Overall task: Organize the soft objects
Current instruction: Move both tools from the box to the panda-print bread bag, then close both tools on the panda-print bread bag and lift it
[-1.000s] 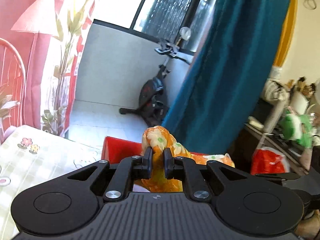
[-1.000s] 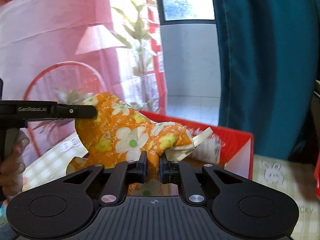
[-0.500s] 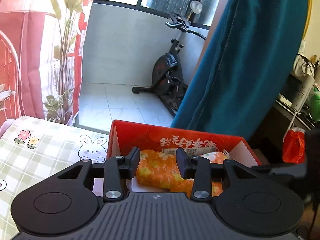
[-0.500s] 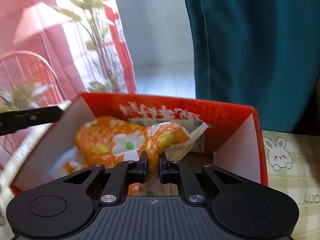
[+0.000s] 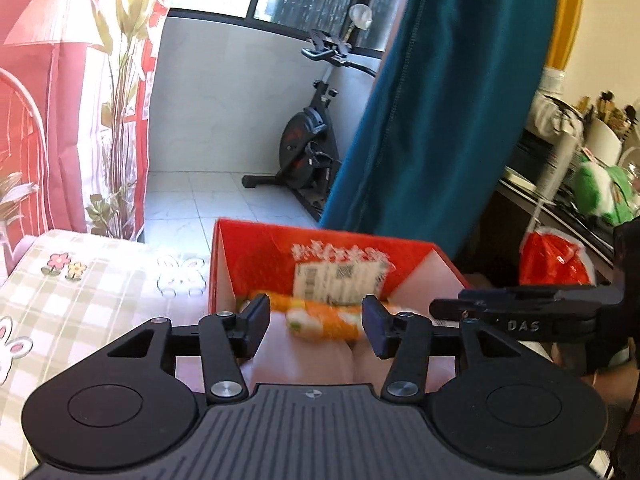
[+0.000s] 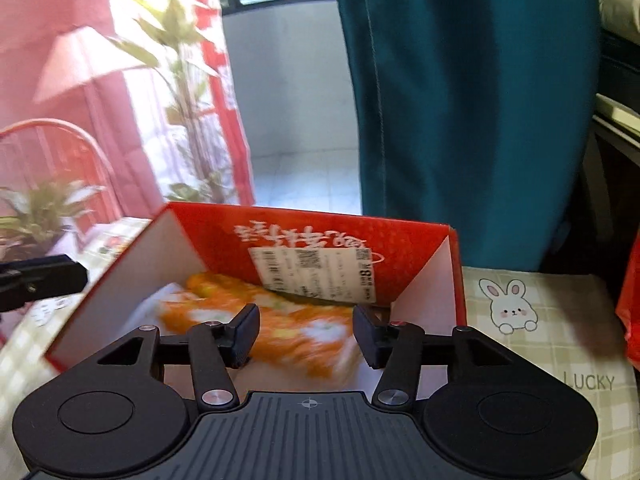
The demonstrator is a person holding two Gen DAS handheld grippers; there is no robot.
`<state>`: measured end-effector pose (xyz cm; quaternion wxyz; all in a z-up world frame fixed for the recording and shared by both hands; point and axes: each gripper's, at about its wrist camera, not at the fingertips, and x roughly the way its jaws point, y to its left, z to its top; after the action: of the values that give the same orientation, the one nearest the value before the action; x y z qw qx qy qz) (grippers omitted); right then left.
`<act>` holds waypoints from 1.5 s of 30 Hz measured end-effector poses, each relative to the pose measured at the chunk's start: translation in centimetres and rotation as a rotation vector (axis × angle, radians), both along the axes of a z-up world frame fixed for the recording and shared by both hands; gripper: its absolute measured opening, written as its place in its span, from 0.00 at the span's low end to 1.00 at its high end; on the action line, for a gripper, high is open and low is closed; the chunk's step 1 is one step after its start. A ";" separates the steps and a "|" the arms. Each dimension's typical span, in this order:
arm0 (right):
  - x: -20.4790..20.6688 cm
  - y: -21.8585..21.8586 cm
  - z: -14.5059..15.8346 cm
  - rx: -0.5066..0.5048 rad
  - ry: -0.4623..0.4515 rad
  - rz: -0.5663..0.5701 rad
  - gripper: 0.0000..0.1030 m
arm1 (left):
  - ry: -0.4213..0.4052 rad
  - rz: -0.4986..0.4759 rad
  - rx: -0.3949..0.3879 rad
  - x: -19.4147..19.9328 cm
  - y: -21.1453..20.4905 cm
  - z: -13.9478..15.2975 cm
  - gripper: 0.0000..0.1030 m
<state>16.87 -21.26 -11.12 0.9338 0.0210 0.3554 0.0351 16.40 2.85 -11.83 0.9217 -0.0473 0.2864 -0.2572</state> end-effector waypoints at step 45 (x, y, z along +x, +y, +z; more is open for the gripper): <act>-17.5 4.9 -10.0 0.029 0.172 0.248 0.63 | 0.412 -0.116 -0.117 -7.9 -1.7 -14.9 0.51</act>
<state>-0.67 -16.33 -21.12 0.8880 -0.0064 0.4335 0.1533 8.49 1.14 -26.76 0.8230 -0.1359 0.4557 -0.3107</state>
